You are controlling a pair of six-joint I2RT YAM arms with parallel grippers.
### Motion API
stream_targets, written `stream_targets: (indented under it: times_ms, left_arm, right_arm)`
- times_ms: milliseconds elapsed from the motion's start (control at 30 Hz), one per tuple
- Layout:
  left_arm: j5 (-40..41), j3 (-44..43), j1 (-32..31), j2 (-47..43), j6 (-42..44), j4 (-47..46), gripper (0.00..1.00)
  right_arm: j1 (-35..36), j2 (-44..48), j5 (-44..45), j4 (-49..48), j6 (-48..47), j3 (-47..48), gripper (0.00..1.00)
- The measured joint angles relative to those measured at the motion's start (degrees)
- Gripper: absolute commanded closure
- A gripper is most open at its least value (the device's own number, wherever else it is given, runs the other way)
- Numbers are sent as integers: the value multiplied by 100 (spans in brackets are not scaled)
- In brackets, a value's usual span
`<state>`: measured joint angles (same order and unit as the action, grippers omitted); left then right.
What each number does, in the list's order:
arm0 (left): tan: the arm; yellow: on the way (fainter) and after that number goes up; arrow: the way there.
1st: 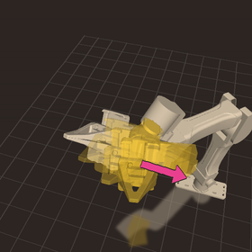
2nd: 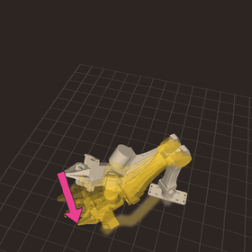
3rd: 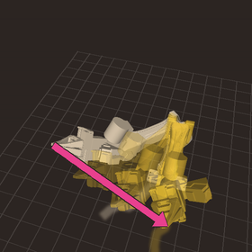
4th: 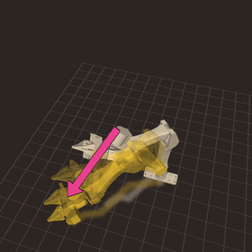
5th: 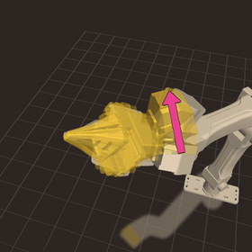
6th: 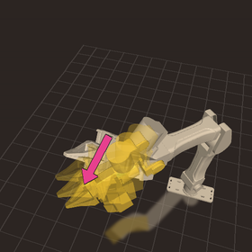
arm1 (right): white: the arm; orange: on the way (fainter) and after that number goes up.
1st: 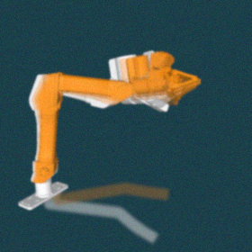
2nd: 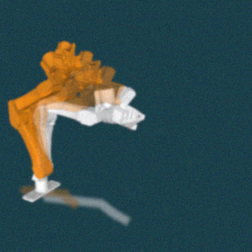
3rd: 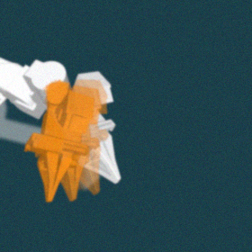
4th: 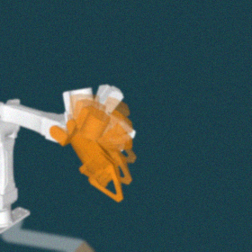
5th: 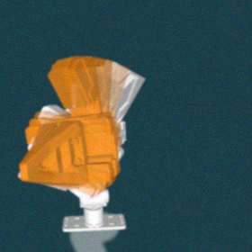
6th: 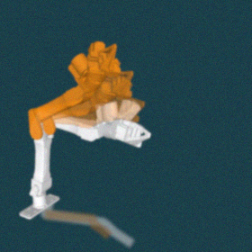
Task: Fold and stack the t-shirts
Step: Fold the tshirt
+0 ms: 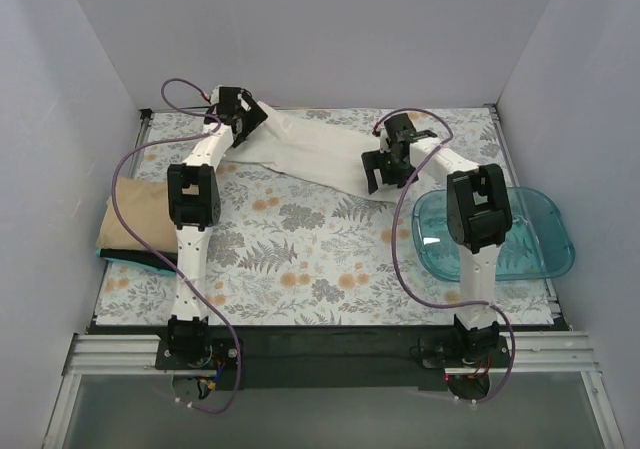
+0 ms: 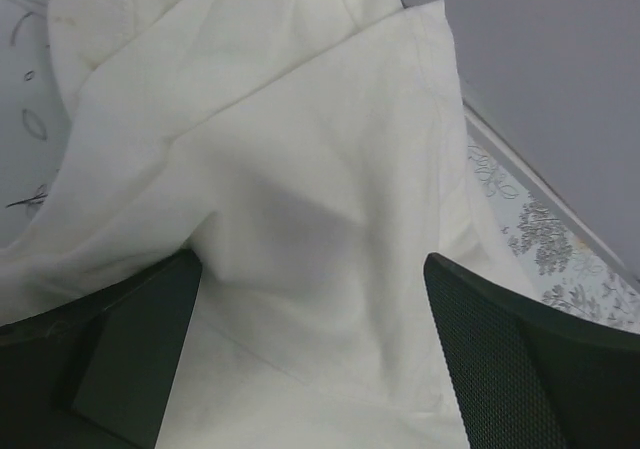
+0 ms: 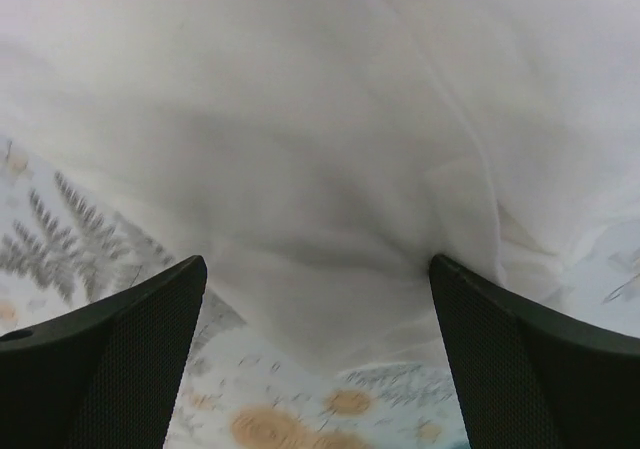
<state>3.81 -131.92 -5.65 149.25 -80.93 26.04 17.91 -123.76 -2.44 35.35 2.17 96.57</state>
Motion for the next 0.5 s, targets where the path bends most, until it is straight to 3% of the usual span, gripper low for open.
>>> stream_targets:
  times_ms: [267, 500]
  left_arm:
    - [-988, -39, 136, 232, -509, -861, 5]
    - [-1513, -175, 109, 444, -955, -1211, 5]
  right_arm:
    - [1467, 1862, -260, -988, 732, -2741, 2]
    - [3943, 3158, -809, -1484, 1274, -4170, 2]
